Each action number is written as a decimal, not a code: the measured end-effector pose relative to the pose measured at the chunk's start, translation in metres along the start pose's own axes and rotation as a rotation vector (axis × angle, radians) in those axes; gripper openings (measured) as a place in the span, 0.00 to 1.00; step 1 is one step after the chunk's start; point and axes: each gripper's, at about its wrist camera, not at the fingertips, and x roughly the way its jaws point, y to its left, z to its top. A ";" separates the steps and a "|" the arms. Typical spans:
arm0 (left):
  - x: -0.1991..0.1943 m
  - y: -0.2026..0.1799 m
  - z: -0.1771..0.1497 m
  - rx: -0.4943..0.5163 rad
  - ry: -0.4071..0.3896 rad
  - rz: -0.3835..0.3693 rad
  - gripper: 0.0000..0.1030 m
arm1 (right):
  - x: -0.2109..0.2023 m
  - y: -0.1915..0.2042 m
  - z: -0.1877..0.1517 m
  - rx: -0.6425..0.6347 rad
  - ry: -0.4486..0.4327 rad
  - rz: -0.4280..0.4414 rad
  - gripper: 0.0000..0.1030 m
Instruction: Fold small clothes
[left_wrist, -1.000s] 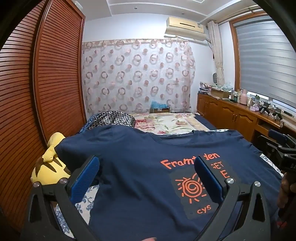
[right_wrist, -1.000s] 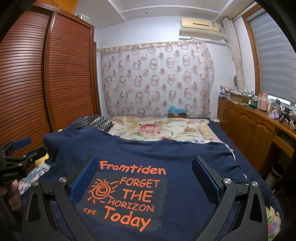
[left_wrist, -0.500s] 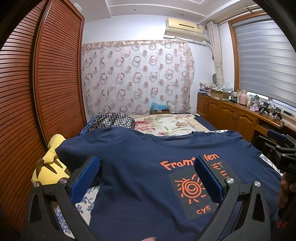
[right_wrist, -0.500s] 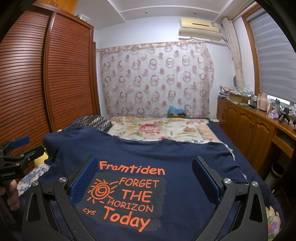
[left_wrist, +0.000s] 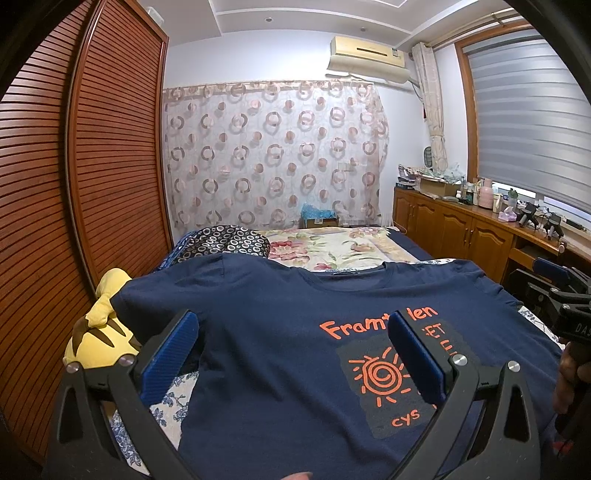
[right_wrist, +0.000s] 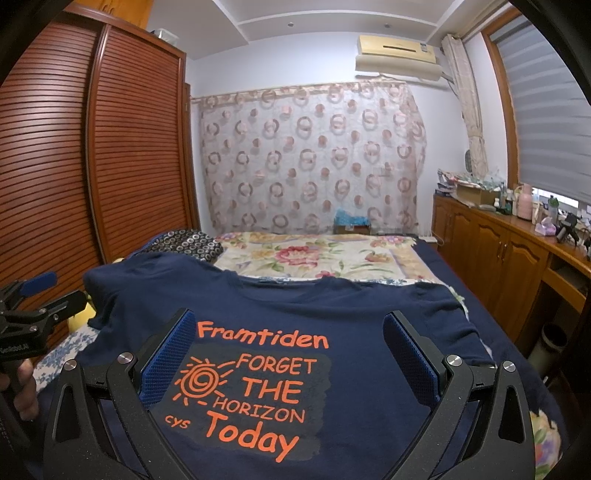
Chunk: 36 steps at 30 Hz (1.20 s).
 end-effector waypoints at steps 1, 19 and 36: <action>0.000 0.000 0.000 -0.001 0.001 -0.001 1.00 | 0.000 0.000 0.000 0.000 0.000 -0.001 1.00; -0.001 -0.001 0.001 0.002 -0.003 0.000 1.00 | 0.001 0.000 -0.001 0.001 -0.001 0.000 1.00; -0.002 -0.003 0.001 0.004 -0.004 0.000 1.00 | -0.001 0.001 -0.001 0.001 -0.001 0.000 1.00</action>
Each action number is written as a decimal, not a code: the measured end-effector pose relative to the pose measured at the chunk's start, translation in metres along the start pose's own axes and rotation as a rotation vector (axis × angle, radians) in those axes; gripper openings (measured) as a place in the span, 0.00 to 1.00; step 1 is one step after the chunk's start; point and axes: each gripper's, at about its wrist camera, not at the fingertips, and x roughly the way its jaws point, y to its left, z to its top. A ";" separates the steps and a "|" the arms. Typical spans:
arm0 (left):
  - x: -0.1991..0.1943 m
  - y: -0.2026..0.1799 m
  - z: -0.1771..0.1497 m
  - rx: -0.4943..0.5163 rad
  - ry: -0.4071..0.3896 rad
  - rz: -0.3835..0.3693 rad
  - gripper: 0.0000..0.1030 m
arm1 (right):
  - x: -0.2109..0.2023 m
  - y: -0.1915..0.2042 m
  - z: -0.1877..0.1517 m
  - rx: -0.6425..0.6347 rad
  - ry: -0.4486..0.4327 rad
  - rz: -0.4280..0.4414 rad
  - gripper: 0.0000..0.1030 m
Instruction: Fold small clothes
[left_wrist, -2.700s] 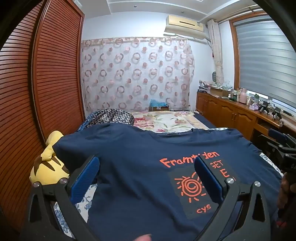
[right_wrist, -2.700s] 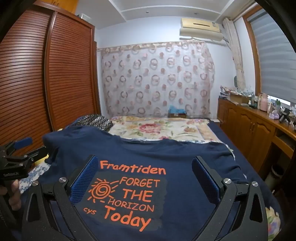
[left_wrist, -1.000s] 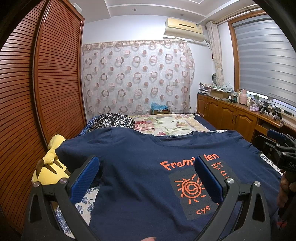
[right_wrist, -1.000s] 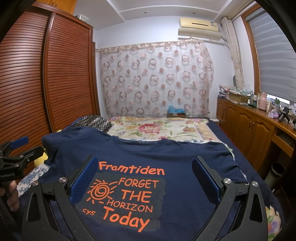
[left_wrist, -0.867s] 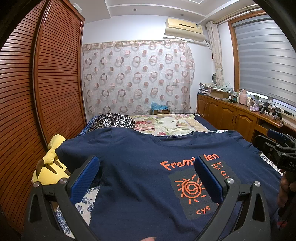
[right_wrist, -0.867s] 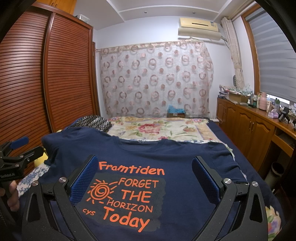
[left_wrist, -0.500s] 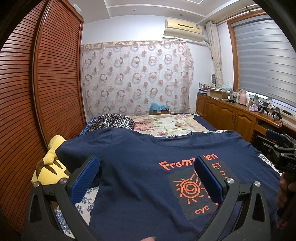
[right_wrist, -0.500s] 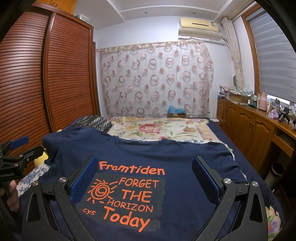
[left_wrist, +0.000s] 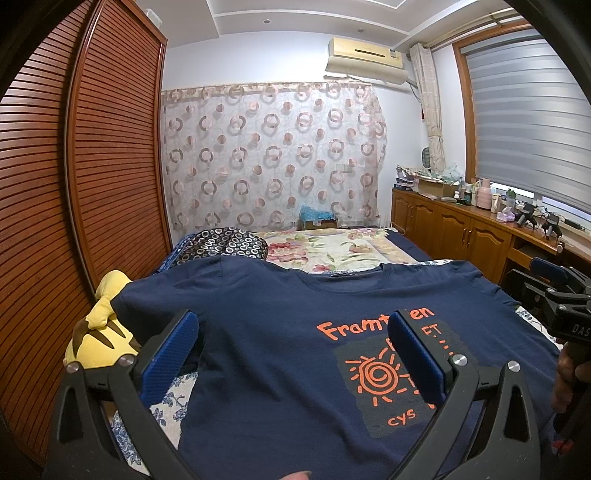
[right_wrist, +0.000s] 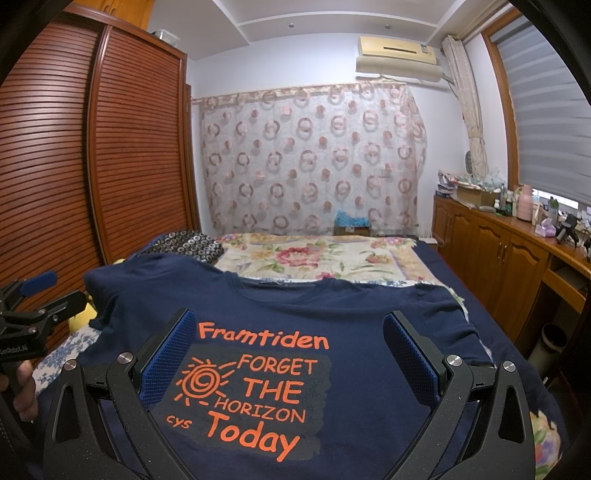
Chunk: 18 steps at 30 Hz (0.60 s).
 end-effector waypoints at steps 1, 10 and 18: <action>-0.001 -0.001 0.001 0.000 -0.001 0.000 1.00 | 0.000 0.000 0.000 0.000 0.000 0.001 1.00; -0.003 -0.003 0.002 0.001 -0.002 0.000 1.00 | 0.000 0.000 0.000 0.000 0.000 0.001 1.00; -0.003 -0.002 0.010 -0.001 0.025 0.003 1.00 | 0.002 -0.006 -0.001 -0.008 0.014 0.013 1.00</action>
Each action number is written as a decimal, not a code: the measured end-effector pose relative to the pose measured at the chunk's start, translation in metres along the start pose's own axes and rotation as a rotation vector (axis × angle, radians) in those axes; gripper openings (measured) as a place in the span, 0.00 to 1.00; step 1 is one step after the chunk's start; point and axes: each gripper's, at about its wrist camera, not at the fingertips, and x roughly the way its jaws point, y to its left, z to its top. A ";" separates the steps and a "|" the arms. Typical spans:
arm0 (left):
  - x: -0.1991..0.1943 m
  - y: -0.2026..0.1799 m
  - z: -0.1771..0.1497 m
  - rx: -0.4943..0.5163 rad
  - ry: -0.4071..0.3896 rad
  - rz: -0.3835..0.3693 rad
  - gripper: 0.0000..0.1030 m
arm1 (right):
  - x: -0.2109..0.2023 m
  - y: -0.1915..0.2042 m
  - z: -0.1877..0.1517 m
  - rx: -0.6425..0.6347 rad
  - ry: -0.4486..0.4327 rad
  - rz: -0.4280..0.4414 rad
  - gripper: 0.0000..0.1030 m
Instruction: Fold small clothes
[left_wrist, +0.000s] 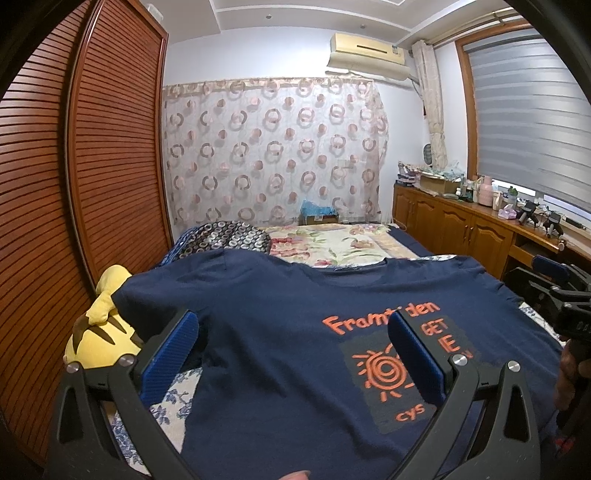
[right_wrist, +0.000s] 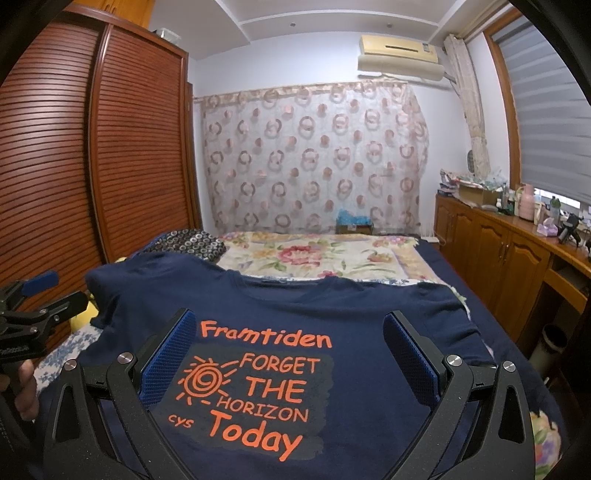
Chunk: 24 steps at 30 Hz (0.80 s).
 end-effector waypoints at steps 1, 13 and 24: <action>0.002 0.004 0.000 0.000 0.011 0.001 1.00 | 0.001 0.001 0.001 -0.003 0.004 0.007 1.00; 0.034 0.067 -0.024 -0.004 0.113 0.037 1.00 | 0.032 0.030 -0.002 -0.056 0.082 0.094 1.00; 0.055 0.128 -0.035 -0.025 0.180 0.063 1.00 | 0.076 0.056 -0.007 -0.091 0.217 0.215 0.98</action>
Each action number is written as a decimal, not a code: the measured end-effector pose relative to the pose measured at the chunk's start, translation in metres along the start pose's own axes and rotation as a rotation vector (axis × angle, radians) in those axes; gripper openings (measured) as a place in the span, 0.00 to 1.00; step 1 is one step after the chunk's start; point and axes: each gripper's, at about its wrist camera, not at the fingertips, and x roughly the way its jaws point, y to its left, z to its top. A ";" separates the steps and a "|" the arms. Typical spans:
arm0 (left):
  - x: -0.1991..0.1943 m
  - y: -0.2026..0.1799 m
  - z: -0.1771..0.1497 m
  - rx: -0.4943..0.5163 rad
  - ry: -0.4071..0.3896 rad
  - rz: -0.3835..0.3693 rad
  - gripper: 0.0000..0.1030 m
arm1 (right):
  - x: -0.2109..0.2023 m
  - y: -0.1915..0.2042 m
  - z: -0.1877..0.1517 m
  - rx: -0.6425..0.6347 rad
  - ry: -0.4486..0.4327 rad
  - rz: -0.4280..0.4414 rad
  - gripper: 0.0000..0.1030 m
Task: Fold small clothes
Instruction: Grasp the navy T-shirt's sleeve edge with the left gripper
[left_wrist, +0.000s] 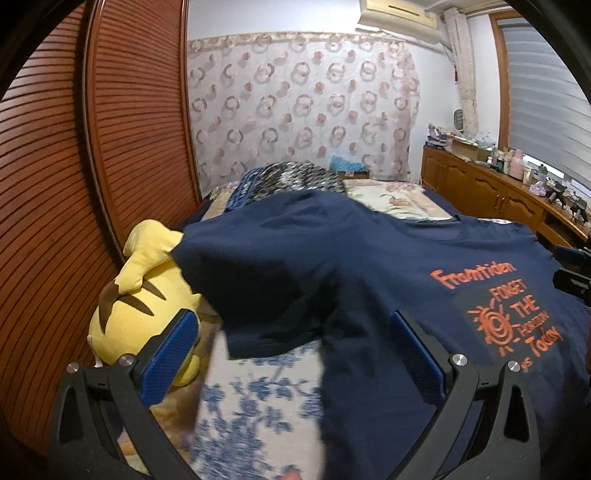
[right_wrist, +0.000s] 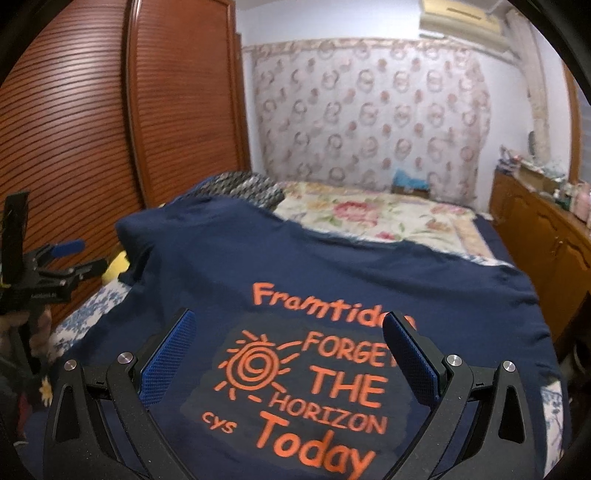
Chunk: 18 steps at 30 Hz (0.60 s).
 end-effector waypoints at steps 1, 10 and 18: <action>0.003 0.005 0.000 -0.002 0.008 -0.001 0.99 | 0.004 0.002 0.000 -0.005 0.014 0.011 0.98; 0.030 0.054 0.021 -0.057 0.039 -0.012 0.85 | 0.033 0.023 0.002 -0.041 0.089 0.108 0.96; 0.058 0.086 0.036 -0.108 0.061 -0.007 0.58 | 0.037 0.034 -0.004 -0.060 0.107 0.142 0.96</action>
